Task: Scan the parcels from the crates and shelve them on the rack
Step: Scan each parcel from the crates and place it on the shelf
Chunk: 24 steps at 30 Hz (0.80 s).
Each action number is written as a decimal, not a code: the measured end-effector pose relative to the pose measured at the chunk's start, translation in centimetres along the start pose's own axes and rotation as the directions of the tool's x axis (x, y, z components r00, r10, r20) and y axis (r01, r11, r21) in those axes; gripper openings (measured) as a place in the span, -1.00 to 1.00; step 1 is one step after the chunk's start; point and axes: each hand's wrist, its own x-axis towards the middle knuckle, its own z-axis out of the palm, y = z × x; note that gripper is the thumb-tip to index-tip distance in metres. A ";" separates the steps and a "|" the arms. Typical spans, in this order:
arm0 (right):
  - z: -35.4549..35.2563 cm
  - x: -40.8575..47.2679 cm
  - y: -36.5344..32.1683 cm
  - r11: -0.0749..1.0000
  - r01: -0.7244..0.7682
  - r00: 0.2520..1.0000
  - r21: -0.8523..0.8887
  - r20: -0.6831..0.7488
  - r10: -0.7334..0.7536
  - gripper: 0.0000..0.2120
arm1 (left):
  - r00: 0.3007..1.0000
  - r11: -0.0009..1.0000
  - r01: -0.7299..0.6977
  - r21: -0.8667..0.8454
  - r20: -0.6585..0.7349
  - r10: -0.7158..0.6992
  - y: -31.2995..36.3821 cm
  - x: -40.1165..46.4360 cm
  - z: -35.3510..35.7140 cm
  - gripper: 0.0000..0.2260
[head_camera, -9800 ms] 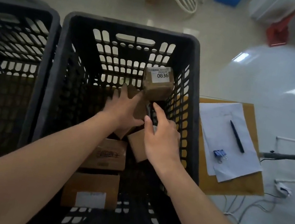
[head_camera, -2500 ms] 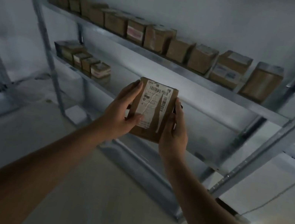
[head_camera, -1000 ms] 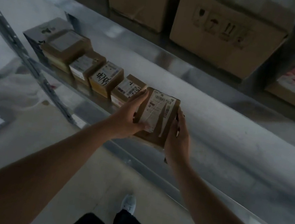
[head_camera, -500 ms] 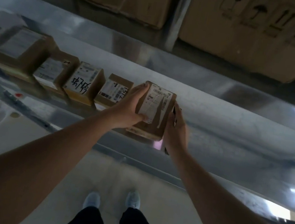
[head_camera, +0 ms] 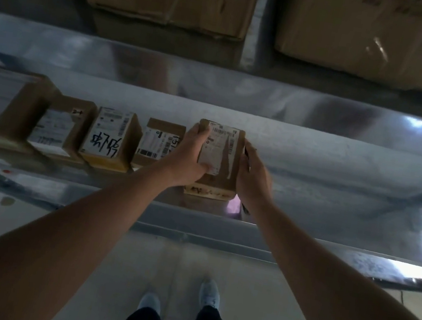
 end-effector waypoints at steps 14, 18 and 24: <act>-4.4 -3.7 -2.4 0.995 -0.064 0.994 0.071 -0.084 0.070 -0.55 | 0.972 0.900 -0.229 0.372 0.036 0.233 2.5 -2.8 -1.0 -0.36; -7.0 -7.4 -3.3 0.992 -0.121 0.984 0.042 -0.129 0.125 -0.56 | 0.944 0.848 -0.329 0.416 0.117 0.309 5.3 -5.1 -2.0 -0.40; -11.5 -13.8 -3.2 0.984 -0.171 0.968 -0.056 -0.194 0.157 -0.56 | 0.902 0.771 -0.430 0.469 0.249 0.352 10.1 -8.9 -2.0 -0.40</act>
